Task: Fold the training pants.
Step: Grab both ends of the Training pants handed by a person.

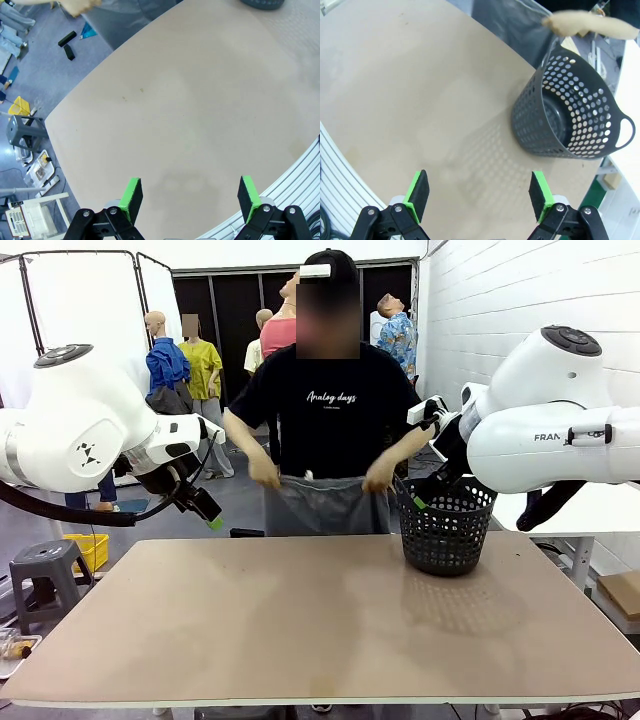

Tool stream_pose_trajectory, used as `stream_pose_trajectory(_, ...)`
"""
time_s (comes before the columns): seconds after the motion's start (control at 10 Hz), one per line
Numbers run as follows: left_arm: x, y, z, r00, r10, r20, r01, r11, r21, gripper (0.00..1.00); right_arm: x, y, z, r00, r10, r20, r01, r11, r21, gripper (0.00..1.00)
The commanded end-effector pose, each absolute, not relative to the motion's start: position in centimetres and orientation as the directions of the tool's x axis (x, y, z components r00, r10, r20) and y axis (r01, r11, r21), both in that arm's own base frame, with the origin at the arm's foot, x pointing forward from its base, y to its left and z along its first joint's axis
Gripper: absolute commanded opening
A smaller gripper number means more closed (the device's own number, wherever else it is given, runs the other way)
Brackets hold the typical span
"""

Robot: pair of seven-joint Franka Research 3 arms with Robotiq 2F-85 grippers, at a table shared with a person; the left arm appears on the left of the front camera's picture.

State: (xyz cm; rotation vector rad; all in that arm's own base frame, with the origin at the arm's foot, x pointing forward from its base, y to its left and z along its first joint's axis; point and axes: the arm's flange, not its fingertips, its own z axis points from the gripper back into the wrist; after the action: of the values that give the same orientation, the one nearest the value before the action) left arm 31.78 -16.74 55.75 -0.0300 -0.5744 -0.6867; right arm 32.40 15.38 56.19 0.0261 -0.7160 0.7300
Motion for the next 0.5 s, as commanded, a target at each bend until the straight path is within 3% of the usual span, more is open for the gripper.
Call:
stream_pose_trajectory(0.0,31.94,-16.75,55.77,0.626,-0.589,0.512,0.606,0.78,0.157,1.0,32.4,15.41,56.17,0.52,0.6,0.608,-0.622,0.754,-0.211,1.0)
stream_pose_trajectory(0.4,31.94,-16.75,55.77,0.626,-0.589,0.512,0.606,0.78,0.157,1.0,32.4,15.41,56.17,0.52,0.6,0.608,-0.622,0.754,-0.211,1.0)
